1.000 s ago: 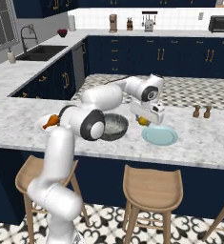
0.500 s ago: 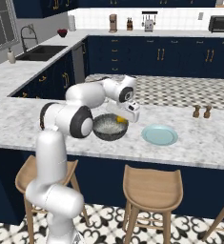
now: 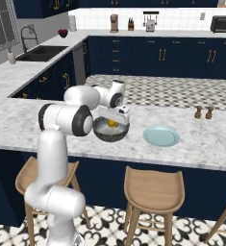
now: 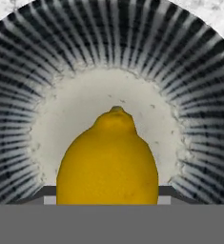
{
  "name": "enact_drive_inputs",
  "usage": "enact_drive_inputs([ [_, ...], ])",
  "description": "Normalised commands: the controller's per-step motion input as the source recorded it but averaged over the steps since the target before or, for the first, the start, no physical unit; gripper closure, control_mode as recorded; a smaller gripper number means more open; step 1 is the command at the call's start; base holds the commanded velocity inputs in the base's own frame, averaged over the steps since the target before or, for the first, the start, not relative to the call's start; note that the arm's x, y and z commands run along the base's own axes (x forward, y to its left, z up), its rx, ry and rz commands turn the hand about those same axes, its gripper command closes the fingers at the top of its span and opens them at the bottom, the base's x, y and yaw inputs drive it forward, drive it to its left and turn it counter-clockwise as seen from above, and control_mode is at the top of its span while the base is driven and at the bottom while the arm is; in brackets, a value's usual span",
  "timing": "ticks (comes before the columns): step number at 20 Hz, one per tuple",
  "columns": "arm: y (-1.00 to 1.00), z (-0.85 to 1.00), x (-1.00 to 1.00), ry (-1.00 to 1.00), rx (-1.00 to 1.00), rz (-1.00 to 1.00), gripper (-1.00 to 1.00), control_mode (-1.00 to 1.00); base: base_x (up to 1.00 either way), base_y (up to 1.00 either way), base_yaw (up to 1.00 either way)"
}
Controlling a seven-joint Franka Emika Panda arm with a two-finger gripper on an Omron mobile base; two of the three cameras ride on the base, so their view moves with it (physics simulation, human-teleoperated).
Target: Pick the chicken drumstick and lemon from their plates and place them in the bowl. Then put the bowl in the fridge.
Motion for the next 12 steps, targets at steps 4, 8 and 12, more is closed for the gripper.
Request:
enact_drive_inputs([
  [4, 0.04, -0.30, 0.00, 0.01, 0.00, 0.05, 1.00, -1.00, 0.00, 0.00, 0.00],
  [8, 0.09, -0.38, 0.10, 0.01, 0.00, 0.06, -1.00, -1.00, 0.00, 0.00, 0.00],
  [12, 0.03, -0.01, 0.19, 0.00, 0.00, 0.06, -1.00, -1.00, 0.00, 0.00, 0.00],
])
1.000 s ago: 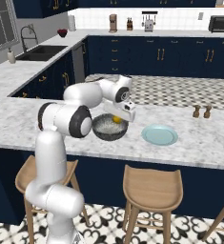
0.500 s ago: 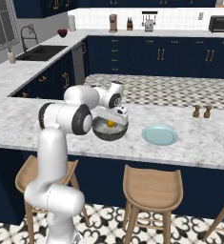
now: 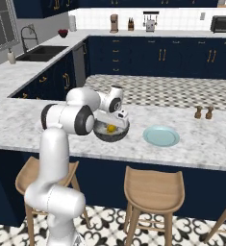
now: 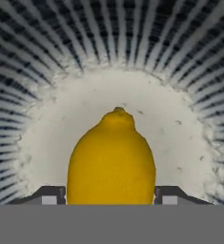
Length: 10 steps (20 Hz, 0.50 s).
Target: Pick the chicken drumstick and lemon from their plates and place them in the bowl. Then put the bowl in the fridge.
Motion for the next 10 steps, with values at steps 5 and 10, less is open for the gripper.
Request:
enact_drive_inputs([
  [5, 0.00, 0.17, 0.01, 0.05, 0.00, 0.05, -1.00, -1.00, 0.00, 0.00, 0.00],
  [10, 0.42, 0.78, -0.35, 0.00, 0.01, 0.11, -1.00, -1.00, 0.00, 0.00, 0.00],
])
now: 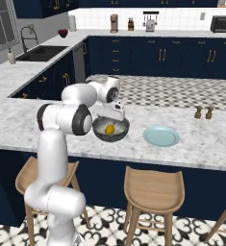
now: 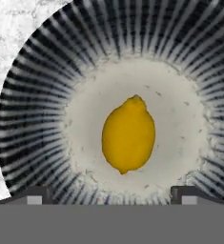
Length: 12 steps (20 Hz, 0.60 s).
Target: Pick the chicken drumstick and lemon from their plates and place them in the bowl. Then put the bowl in the fridge.
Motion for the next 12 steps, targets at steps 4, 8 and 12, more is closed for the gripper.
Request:
enact_drive_inputs([
  [4, 0.95, 0.50, -0.83, 0.00, 0.00, 0.10, -1.00, -1.00, 0.00, 0.00, 0.00],
  [8, 1.00, 0.01, -0.56, -0.03, 0.00, 0.00, -1.00, -1.00, 0.00, 0.00, 0.00],
  [12, 1.00, 0.00, -0.34, -0.08, 0.00, 0.00, -1.00, -1.00, 0.00, 0.00, 0.00],
])
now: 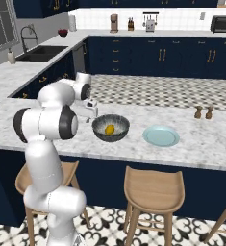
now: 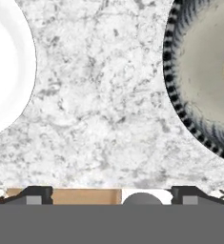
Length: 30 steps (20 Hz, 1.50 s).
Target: Pick the chicken drumstick and lemon from their plates and place them in the bowl. Then put the bowl in the fridge.
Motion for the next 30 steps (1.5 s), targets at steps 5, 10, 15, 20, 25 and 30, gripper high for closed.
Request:
enact_drive_inputs([
  [5, 1.00, -0.04, 0.00, -0.16, -0.02, 0.00, -1.00, -1.00, 0.00, 0.00, 0.00],
  [10, 1.00, -0.10, 0.08, -0.25, -0.07, -0.05, -1.00, -1.00, 0.00, 0.00, 0.00],
  [15, 0.79, -0.11, 0.43, -0.11, -0.02, -0.24, -1.00, -1.00, 0.00, 0.00, 0.00],
  [20, 0.50, -0.06, 0.45, 0.02, 0.07, -0.24, -1.00, -1.00, 0.00, 0.00, 0.00],
  [25, 0.41, -0.36, 0.29, 0.00, 0.04, -0.24, -1.00, -1.00, 0.00, 0.00, 0.00],
  [30, 0.17, -0.44, 0.27, 0.00, 0.00, -0.15, -1.00, -1.00, 0.00, 0.00, 0.00],
])
